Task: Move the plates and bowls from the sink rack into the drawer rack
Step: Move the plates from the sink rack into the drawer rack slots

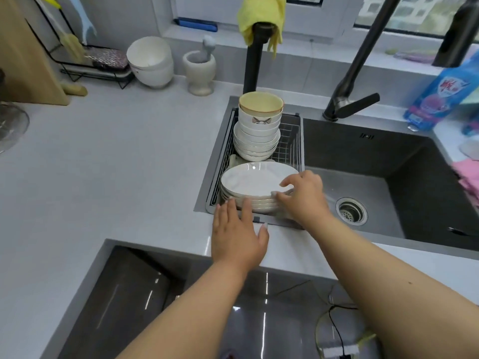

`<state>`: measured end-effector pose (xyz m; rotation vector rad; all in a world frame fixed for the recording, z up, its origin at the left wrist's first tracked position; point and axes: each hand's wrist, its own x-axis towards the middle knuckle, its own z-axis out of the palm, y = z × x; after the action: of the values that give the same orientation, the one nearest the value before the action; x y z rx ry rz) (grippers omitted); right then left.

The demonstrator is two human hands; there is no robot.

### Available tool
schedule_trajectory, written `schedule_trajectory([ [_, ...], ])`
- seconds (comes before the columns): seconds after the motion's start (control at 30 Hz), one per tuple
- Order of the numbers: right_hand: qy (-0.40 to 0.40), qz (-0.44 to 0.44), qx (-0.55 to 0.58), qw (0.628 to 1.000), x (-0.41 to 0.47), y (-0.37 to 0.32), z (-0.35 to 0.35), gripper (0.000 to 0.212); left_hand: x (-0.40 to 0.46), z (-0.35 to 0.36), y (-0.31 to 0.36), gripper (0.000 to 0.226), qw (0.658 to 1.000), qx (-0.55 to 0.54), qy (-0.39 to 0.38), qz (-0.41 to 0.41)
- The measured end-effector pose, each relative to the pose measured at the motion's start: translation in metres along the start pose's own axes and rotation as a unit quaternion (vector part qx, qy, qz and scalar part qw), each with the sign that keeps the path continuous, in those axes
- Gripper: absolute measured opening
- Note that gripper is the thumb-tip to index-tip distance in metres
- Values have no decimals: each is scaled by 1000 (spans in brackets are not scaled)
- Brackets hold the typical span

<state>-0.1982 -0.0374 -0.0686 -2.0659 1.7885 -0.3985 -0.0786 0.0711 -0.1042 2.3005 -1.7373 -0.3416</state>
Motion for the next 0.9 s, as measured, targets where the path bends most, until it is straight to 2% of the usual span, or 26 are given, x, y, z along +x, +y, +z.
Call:
schedule_trajectory([
  [0.17, -64, -17, -37, 997, 16, -13, 2, 40, -2, -3, -1, 70, 1000, -3, 8, 6],
  [0.37, -132, -51, -69, 988, 25, -20, 1, 30, 1, -1, -1, 73, 1000, 7, 1, 11],
  [0.47, -101, -89, -128, 983, 20, -20, 3, 29, 2, 0, -2, 74, 1000, 15, -3, 14],
  [0.6, -52, -187, -240, 951, 12, -21, 6, 31, 2, 1, -2, 76, 1000, 20, -4, 16],
  [0.67, -3, -238, -261, 935, 8, -21, 8, 24, 2, 2, -2, 77, 1000, 23, 1, 16],
  [0.77, 40, -250, -244, 936, 7, -16, 12, 34, 2, 2, -2, 85, 1000, 21, 2, 18],
  [0.9, 42, -259, -171, 950, 14, -19, 13, 30, 3, 3, -2, 82, 1000, 20, 7, 17],
])
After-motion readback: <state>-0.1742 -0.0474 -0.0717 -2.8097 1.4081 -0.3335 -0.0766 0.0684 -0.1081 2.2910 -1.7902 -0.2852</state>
